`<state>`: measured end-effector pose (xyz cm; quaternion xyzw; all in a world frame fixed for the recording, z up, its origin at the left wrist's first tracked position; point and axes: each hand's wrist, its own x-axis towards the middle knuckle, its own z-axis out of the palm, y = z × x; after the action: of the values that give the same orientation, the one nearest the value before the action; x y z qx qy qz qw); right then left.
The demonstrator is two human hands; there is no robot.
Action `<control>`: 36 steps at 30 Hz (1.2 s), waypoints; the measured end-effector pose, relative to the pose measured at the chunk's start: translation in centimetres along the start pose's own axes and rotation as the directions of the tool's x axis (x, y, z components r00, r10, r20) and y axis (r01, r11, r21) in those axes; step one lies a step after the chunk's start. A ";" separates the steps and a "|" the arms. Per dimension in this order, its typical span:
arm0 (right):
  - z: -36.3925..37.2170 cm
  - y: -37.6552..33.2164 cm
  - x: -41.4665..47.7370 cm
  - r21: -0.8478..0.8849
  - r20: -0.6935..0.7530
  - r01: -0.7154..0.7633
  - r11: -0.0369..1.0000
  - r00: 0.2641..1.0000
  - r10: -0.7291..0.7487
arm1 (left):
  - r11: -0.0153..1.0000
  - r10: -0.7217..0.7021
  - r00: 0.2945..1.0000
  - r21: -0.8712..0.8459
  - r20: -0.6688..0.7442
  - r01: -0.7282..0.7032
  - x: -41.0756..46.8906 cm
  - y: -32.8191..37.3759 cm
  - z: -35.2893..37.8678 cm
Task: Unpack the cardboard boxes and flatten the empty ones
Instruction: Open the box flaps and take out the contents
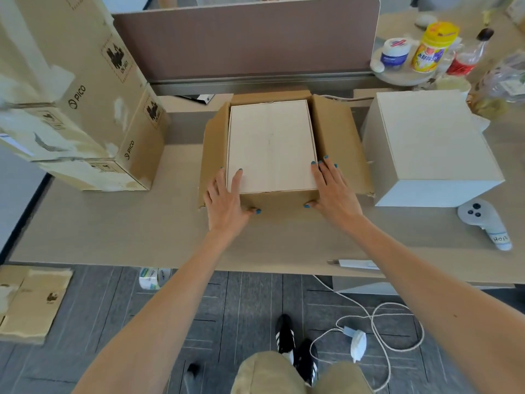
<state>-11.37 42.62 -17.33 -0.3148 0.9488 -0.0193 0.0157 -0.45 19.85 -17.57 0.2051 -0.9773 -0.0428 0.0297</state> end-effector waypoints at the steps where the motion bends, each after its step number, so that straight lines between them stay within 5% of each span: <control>1: -0.2 0.1 0.0 0.008 0.012 0.010 1.000 1.000 -0.010 | 1.000 0.015 1.000 -0.003 0.016 -0.015 0.0 -0.2 -0.1; 7: -1.6 0.1 -0.1 0.026 0.140 0.013 1.000 0.990 -0.017 | 0.990 0.089 0.995 -0.114 0.050 -0.083 0.1 -1.7 -1.6; 15: -4.2 -0.9 1.0 0.354 0.246 -0.199 0.914 0.963 0.114 | 0.979 0.142 0.989 -0.143 -0.032 -0.145 1.2 -0.7 -3.1; 23: -4.9 -3.3 2.5 0.323 0.161 -0.298 0.898 0.953 0.258 | 0.999 -0.030 0.991 0.025 0.128 0.027 2.6 3.4 -3.6; 26: -5.2 -4.2 3.4 0.285 0.168 -0.337 0.898 0.939 0.299 | 0.986 -0.112 0.981 -0.108 0.158 0.130 3.6 4.3 -4.5; 30: -4.9 -4.7 4.2 0.441 0.237 -0.440 0.782 0.898 0.372 | 0.863 -0.291 0.929 -0.356 0.228 0.358 5.7 4.6 -5.5; 36: -4.8 -3.1 4.7 0.573 0.273 -0.467 0.674 0.884 0.381 | 0.799 -0.411 0.893 -0.398 0.185 0.450 6.7 4.1 -5.2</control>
<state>-13.49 37.44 -12.50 -0.0629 0.9315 -0.3070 0.1847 -7.76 20.53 -11.69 0.4081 -0.8712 -0.2722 0.0202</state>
